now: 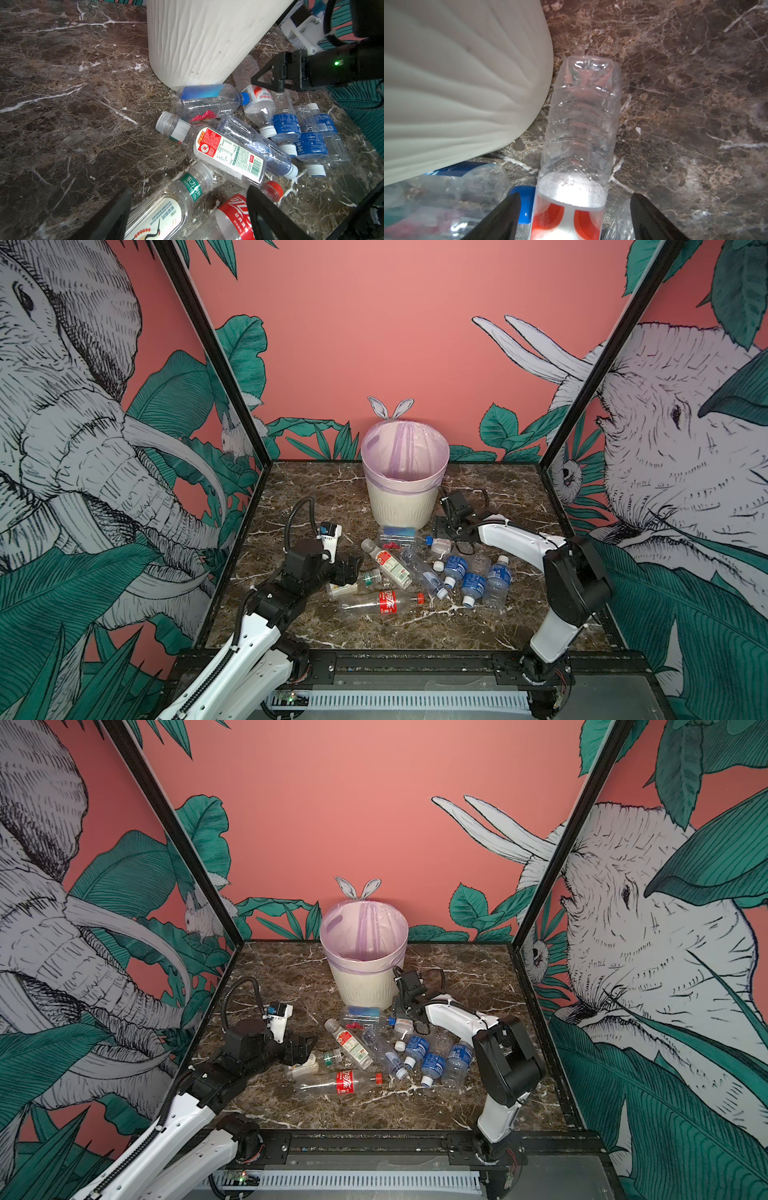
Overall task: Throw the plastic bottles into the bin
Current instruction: 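Draw left gripper back while right gripper reaches the clear bottle by the bin, then close the right gripper on the clear unlabeled bottle and lift it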
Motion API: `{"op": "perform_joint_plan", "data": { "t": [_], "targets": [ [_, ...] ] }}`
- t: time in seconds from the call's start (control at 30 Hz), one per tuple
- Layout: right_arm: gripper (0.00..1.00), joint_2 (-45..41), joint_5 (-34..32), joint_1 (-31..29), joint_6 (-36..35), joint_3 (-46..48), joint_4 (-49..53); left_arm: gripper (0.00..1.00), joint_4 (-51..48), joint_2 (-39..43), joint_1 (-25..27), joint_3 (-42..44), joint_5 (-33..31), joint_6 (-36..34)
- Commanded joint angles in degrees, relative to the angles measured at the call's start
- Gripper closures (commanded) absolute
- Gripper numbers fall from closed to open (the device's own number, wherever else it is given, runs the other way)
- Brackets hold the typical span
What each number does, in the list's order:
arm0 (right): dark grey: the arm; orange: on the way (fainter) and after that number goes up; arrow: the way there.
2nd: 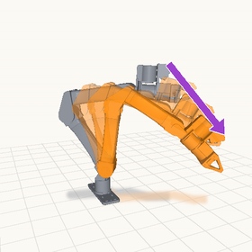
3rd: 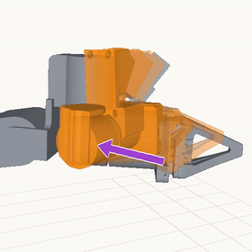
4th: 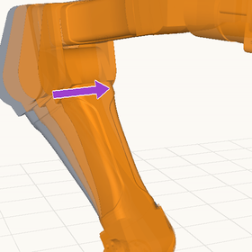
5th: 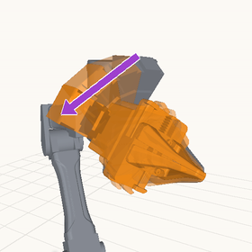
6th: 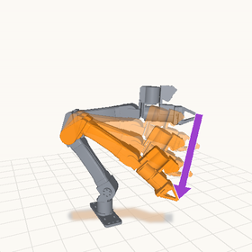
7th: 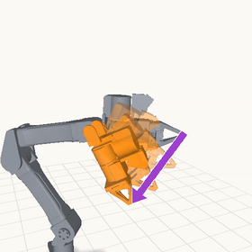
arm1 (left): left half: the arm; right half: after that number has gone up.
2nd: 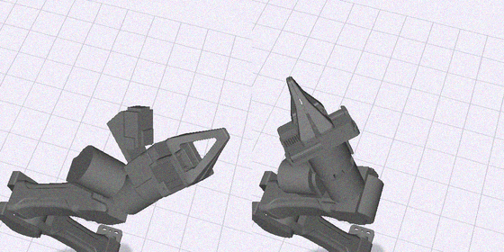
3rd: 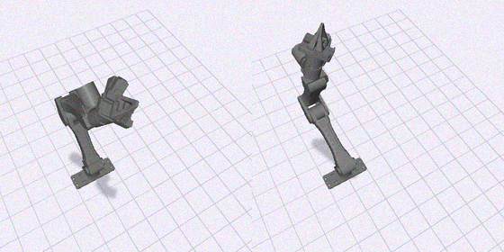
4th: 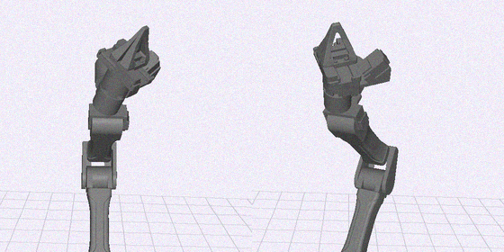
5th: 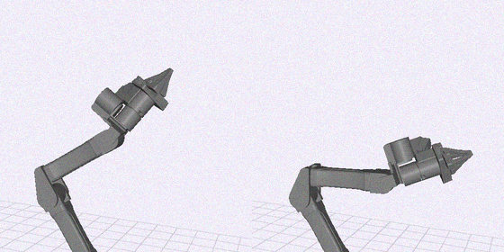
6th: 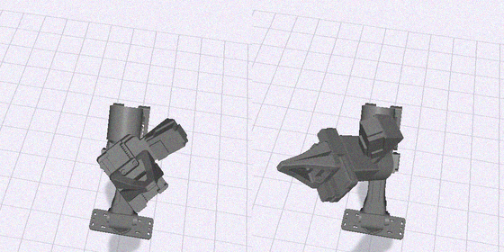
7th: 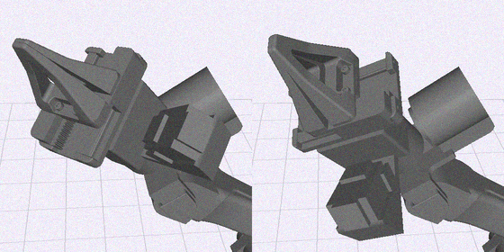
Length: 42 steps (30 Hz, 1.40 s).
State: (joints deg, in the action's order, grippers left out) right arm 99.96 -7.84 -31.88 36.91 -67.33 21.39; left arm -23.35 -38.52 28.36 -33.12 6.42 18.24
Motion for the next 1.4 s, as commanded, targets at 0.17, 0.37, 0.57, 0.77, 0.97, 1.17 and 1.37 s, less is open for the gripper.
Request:
{"op": "perform_joint_plan", "data": {
  "t": [0.17, 0.37, 0.57, 0.77, 0.97, 1.17, 1.37],
  "targets": [
    [0.16, 3.3, -0.9, 0.0, 1.2, -2.7, -1.6, 0.13, -1.2, 1.3, 0.2, 1.5, -0.2, 0.5],
    [0.17, 5.3, -0.7, 0.1, 1.4, -3.3, -2.3, 0.13, -1.8, 2.4, 0.2, 2.2, -0.6, 0.7],
    [0.20, 6.3, -1.6, 0.4, 2.2, -3.5, -2.0, 0.13, -2.3, 3.0, 0.2, 2.5, -0.9, 0.6],
    [0.23, 6.7, -1.5, 0.7, 3.6, -2.8, -3.0, 0.13, -2.2, 2.9, 0.2, 2.5, -1.0, 0.5],
    [0.27, 7.3, -1.7, 0.9, 4.3, -3.0, -3.1, 0.13, -2.5, 3.0, 0.2, 2.4, -1.0, 0.5],
    [0.24, 8.4, -2.6, 1.0, 4.0, -4.4, -1.2, 0.13, -2.7, 3.4, 0.1, 2.5, -1.1, 0.5],
    [0.30, 8.2, -2.5, 1.1, 4.1, -3.9, -1.9, 0.13, -2.5, 3.3, 0.2, 2.7, -1.2, 0.6]
  ]
}}
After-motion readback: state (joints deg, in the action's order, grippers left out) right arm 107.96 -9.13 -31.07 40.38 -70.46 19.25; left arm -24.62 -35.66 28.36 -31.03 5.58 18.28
